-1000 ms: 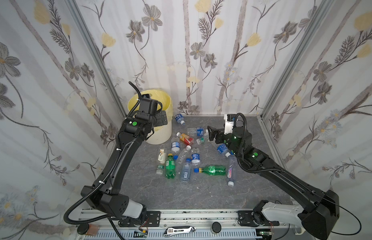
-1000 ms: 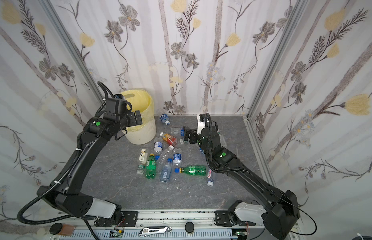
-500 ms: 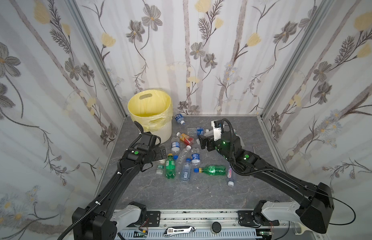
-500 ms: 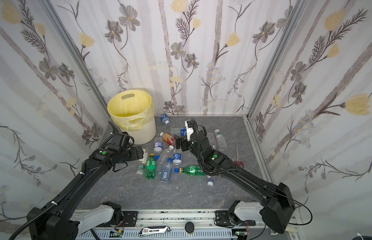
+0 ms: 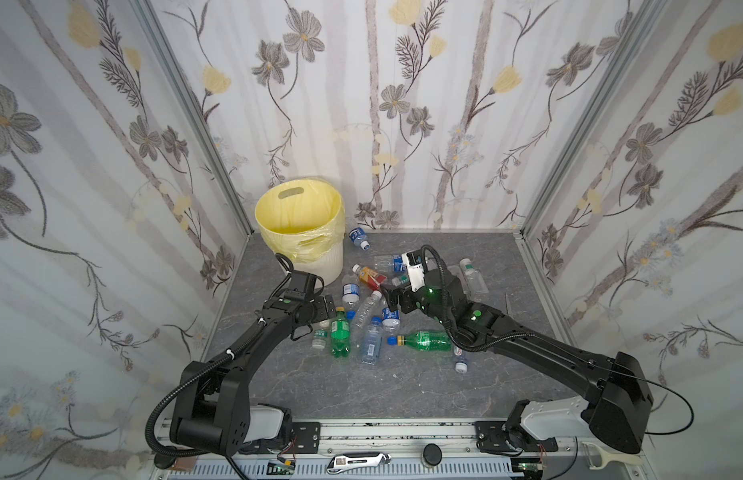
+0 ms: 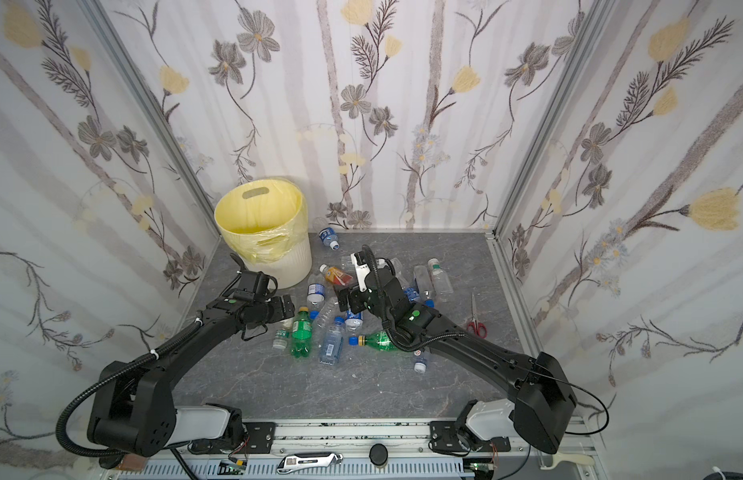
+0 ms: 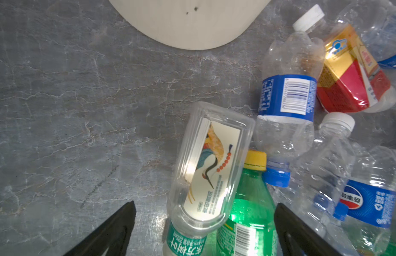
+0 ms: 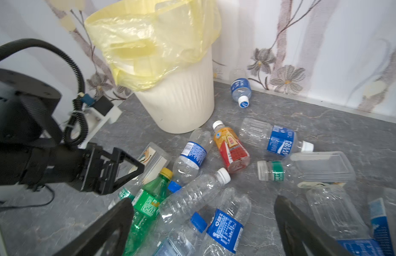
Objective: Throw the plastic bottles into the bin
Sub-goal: 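Grasp the clear bird-label bottle with the left gripper while the right gripper hovers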
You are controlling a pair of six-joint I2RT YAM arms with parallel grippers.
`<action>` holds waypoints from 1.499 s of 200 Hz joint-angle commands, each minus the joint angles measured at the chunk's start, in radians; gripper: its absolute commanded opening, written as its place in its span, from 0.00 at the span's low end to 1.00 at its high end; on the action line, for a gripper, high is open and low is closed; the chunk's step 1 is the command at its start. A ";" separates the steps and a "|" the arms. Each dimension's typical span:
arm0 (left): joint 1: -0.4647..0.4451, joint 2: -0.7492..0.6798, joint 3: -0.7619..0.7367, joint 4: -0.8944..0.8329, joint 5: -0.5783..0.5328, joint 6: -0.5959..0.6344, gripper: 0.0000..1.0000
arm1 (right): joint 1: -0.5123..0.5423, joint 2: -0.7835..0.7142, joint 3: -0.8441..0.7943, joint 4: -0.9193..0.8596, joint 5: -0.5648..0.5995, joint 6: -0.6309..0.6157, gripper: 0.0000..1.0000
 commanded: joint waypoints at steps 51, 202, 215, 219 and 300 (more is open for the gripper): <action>0.027 0.089 0.011 0.064 0.018 -0.033 1.00 | 0.025 0.040 -0.011 0.032 -0.112 -0.034 1.00; 0.024 0.227 0.038 0.079 -0.002 -0.050 0.72 | 0.025 0.064 -0.045 0.069 -0.126 0.016 1.00; 0.026 0.225 0.037 0.079 -0.005 -0.046 0.66 | 0.025 0.070 -0.042 0.073 -0.134 0.023 1.00; 0.025 0.223 0.037 0.079 -0.006 -0.046 0.64 | 0.025 0.072 -0.041 0.074 -0.137 0.026 1.00; 0.054 0.156 0.037 0.073 0.005 -0.033 0.54 | 0.048 0.119 -0.009 0.049 -0.168 0.030 1.00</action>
